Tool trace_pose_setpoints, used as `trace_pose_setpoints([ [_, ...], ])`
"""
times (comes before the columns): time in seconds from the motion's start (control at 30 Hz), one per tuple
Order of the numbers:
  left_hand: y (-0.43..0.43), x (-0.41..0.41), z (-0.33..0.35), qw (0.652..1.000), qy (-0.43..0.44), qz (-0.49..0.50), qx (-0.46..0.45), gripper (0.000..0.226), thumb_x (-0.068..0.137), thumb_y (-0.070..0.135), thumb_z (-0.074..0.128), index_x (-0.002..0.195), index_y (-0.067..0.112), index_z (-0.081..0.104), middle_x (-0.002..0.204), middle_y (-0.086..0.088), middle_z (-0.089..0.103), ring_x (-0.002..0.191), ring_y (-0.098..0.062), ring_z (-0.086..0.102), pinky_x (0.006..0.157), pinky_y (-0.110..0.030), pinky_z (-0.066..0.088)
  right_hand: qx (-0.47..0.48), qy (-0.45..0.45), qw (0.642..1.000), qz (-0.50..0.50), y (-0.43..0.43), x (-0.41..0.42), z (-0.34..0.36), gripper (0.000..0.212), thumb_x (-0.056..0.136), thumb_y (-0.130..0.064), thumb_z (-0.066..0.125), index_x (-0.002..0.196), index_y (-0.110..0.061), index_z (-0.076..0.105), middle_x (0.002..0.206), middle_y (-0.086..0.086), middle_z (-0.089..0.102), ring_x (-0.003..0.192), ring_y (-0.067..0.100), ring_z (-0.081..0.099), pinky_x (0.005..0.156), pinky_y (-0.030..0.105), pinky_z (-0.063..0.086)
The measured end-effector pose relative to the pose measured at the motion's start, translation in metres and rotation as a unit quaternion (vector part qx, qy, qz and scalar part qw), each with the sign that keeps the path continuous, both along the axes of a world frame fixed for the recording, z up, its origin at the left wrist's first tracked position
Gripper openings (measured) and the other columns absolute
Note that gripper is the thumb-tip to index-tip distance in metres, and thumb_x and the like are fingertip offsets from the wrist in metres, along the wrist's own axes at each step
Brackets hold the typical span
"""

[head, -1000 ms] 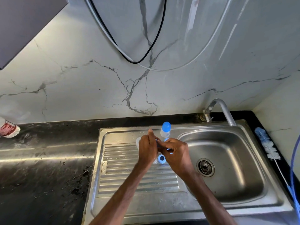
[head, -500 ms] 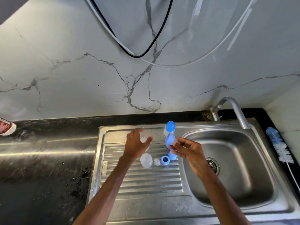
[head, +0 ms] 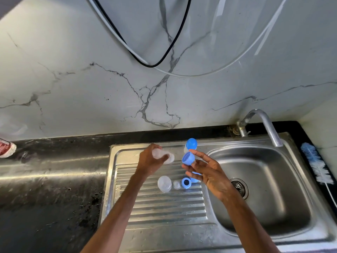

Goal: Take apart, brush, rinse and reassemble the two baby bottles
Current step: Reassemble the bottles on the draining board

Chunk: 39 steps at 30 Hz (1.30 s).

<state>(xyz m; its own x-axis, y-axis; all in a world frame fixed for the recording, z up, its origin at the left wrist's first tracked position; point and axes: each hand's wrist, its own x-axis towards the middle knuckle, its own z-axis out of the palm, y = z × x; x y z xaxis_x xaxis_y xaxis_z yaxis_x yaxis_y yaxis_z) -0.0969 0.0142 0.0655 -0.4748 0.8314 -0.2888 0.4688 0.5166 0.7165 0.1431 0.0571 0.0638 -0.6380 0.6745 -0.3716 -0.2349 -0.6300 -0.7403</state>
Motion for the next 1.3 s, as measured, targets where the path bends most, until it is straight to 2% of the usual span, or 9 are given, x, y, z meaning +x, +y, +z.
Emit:
trace_pose_setpoints([
  [0.13, -0.017, 0.005, 0.031, 0.946, -0.309, 0.064, 0.075, 0.036, 0.088, 0.024, 0.080, 0.119, 0.012, 0.066, 0.126, -0.007, 0.064, 0.114, -0.029, 0.067, 0.085, -0.047, 0.063, 0.123, -0.092, 0.988, -0.009, -0.003, -0.007, 0.023, 0.044, 0.094, -0.011, 0.074, 0.135, -0.023, 0.068, 0.135, 0.008, 0.069, 0.115, 0.036, 0.071, 0.101, 0.046, 0.057],
  [0.27, -0.031, 0.010, 0.048, 0.923, -0.369, 0.063, 0.088, 0.036, 0.082, 0.032, 0.083, 0.113, 0.018, 0.072, 0.117, -0.003, 0.071, 0.108, -0.027, 0.071, 0.081, -0.041, 0.063, 0.258, -0.175, 0.949, -0.042, -0.009, -0.011, 0.048, 0.044, 0.086, -0.007, 0.083, 0.116, -0.038, 0.076, 0.122, -0.009, 0.075, 0.098, 0.023, 0.076, 0.089, 0.033, 0.061],
  [0.43, -0.036, 0.016, 0.057, 0.895, -0.437, 0.020, 0.093, 0.039, 0.084, 0.037, 0.082, 0.116, 0.015, 0.073, 0.122, -0.006, 0.071, 0.113, -0.027, 0.070, 0.083, -0.040, 0.061, 0.306, -0.220, 0.922, -0.083, -0.010, -0.006, 0.063, 0.045, 0.080, 0.000, 0.085, 0.113, -0.029, 0.078, 0.122, -0.011, 0.074, 0.109, 0.018, 0.072, 0.100, 0.046, 0.058],
  [0.63, -0.035, 0.024, 0.064, 0.883, -0.457, -0.007, 0.106, 0.029, 0.089, 0.032, 0.078, 0.115, 0.019, 0.074, 0.123, -0.002, 0.071, 0.114, -0.023, 0.070, 0.083, -0.040, 0.061, 0.364, -0.238, 0.900, -0.038, -0.006, 0.004, 0.067, 0.048, 0.081, -0.010, 0.088, 0.121, -0.031, 0.076, 0.125, -0.018, 0.073, 0.119, 0.008, 0.068, 0.101, 0.039, 0.056],
  [0.83, -0.039, 0.026, 0.064, 0.864, -0.487, -0.053, 0.119, 0.038, 0.093, 0.027, 0.073, 0.127, 0.012, 0.066, 0.132, -0.009, 0.067, 0.120, -0.033, 0.067, 0.085, -0.040, 0.061, 0.288, -0.252, 0.924, -0.031, -0.002, 0.007, 0.075, 0.047, 0.080, -0.055, 0.080, 0.106, -0.015, 0.077, 0.085, 0.007, 0.079, 0.072, 0.029, 0.078, 0.066, 0.051, 0.065],
  [1.07, -0.038, 0.024, 0.064, 0.866, -0.479, -0.055, 0.133, 0.038, 0.091, 0.031, 0.075, 0.125, 0.015, 0.068, 0.130, -0.010, 0.067, 0.120, -0.034, 0.067, 0.087, -0.042, 0.060, 0.347, -0.252, 0.903, -0.001, 0.001, 0.013, 0.073, 0.047, 0.083, -0.029, 0.087, 0.127, -0.025, 0.072, 0.113, -0.009, 0.075, 0.101, 0.018, 0.075, 0.077, 0.036, 0.065],
  [1.13, -0.037, 0.024, 0.063, 0.869, -0.472, -0.073, 0.130, 0.039, 0.092, 0.032, 0.076, 0.126, 0.017, 0.067, 0.131, -0.009, 0.066, 0.121, -0.033, 0.066, 0.087, -0.042, 0.060, 0.332, -0.244, 0.911, -0.012, -0.001, 0.008, 0.076, 0.031, 0.087, -0.033, 0.082, 0.113, -0.015, 0.078, 0.100, 0.000, 0.078, 0.090, 0.024, 0.077, 0.069, 0.042, 0.066],
  [1.23, -0.036, 0.025, 0.062, 0.871, -0.465, -0.094, 0.133, 0.046, 0.088, 0.035, 0.080, 0.128, 0.018, 0.066, 0.131, -0.006, 0.066, 0.122, -0.032, 0.065, 0.089, -0.044, 0.060, 0.299, -0.274, 0.914, -0.025, -0.007, -0.001, 0.081, 0.055, 0.091, -0.055, 0.062, 0.083, -0.003, 0.076, 0.072, 0.015, 0.074, 0.063, 0.035, 0.074, 0.062, 0.051, 0.064],
  [1.3, -0.037, 0.023, 0.060, 0.872, -0.460, -0.094, 0.138, 0.043, 0.090, 0.032, 0.079, 0.129, 0.018, 0.066, 0.131, -0.005, 0.066, 0.122, -0.032, 0.066, 0.089, -0.044, 0.060, 0.287, -0.286, 0.914, -0.009, -0.005, 0.000, 0.080, 0.053, 0.091, -0.056, 0.063, 0.086, -0.004, 0.076, 0.076, 0.013, 0.076, 0.066, 0.033, 0.075, 0.065, 0.051, 0.065],
])
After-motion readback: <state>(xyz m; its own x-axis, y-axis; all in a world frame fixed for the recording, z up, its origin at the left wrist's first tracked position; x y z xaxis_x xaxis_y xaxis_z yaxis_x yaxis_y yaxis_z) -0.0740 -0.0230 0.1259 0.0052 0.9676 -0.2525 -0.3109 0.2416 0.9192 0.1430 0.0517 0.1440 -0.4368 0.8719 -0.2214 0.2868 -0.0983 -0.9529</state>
